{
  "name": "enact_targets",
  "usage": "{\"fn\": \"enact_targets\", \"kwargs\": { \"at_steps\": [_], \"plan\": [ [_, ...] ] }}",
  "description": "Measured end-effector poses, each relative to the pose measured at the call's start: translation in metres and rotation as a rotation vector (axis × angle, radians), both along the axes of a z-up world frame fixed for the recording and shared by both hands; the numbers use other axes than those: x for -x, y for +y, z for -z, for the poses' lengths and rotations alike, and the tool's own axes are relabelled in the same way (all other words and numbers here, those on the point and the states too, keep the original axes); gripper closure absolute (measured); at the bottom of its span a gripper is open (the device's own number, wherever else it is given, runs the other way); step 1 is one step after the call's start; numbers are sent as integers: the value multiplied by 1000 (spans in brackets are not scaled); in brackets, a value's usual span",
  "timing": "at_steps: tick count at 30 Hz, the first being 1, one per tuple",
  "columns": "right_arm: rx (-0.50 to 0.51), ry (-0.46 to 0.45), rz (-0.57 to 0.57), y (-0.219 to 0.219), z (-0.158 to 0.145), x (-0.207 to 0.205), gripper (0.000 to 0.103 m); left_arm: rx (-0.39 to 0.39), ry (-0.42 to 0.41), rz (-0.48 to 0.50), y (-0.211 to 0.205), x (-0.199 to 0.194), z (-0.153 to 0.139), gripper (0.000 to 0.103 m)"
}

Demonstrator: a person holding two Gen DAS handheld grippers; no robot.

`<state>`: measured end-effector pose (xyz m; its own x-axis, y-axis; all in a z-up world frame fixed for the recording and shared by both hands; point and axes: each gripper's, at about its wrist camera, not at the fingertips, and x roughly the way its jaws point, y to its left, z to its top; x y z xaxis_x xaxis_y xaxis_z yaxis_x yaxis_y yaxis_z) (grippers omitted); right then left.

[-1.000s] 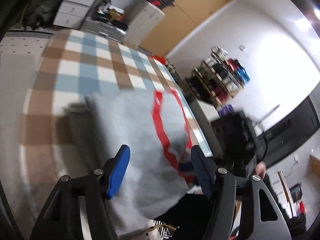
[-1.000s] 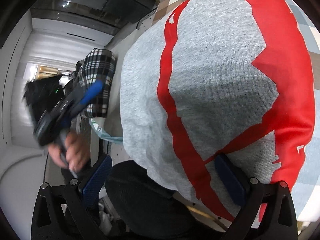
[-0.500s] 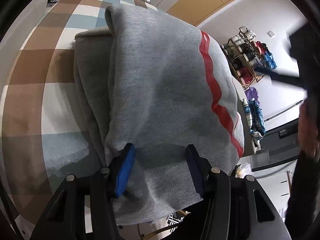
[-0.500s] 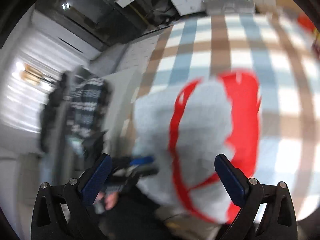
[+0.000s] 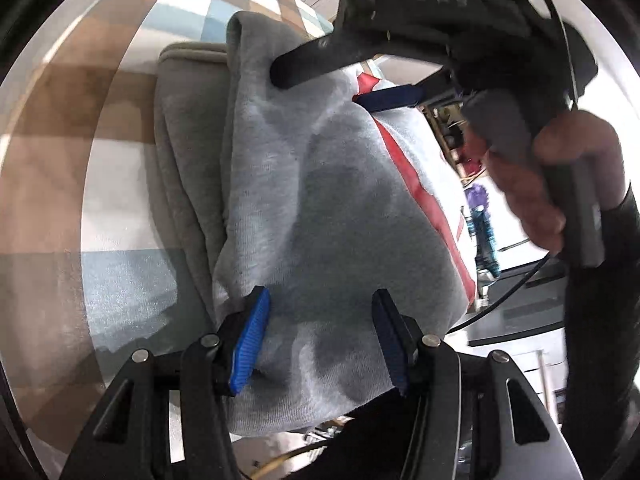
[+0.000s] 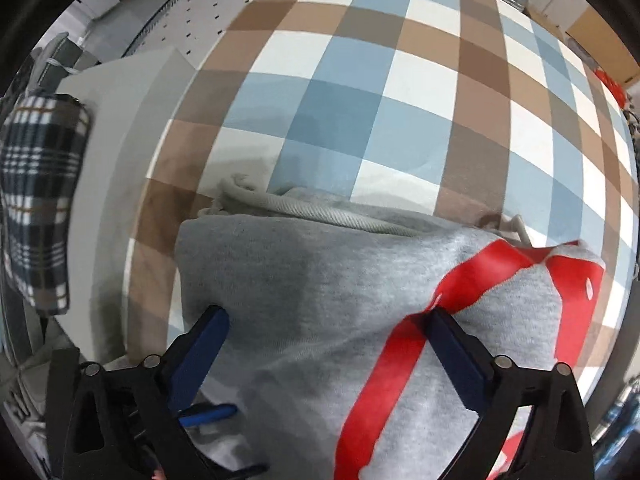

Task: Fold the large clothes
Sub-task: 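Open the left gripper on the fold while the right gripper pinches the folded edge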

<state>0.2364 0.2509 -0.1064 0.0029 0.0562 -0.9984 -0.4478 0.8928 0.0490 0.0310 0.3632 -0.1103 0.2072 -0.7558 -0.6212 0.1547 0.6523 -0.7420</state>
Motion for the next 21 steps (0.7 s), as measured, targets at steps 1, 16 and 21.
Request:
{"fn": "enact_targets", "kwargs": {
  "at_steps": [1, 16, 21],
  "plan": [
    [8, -15, -7, 2, 3, 1, 0, 4, 4, -1, 1, -2, 0, 57],
    [-520, 150, 83, -26, -48, 16, 41, -31, -3, -10, -25, 0, 3, 57],
    [-435, 175, 141, -17, 2, 1, 67, -33, -2, -17, -30, 0, 4, 57]
  ]
}}
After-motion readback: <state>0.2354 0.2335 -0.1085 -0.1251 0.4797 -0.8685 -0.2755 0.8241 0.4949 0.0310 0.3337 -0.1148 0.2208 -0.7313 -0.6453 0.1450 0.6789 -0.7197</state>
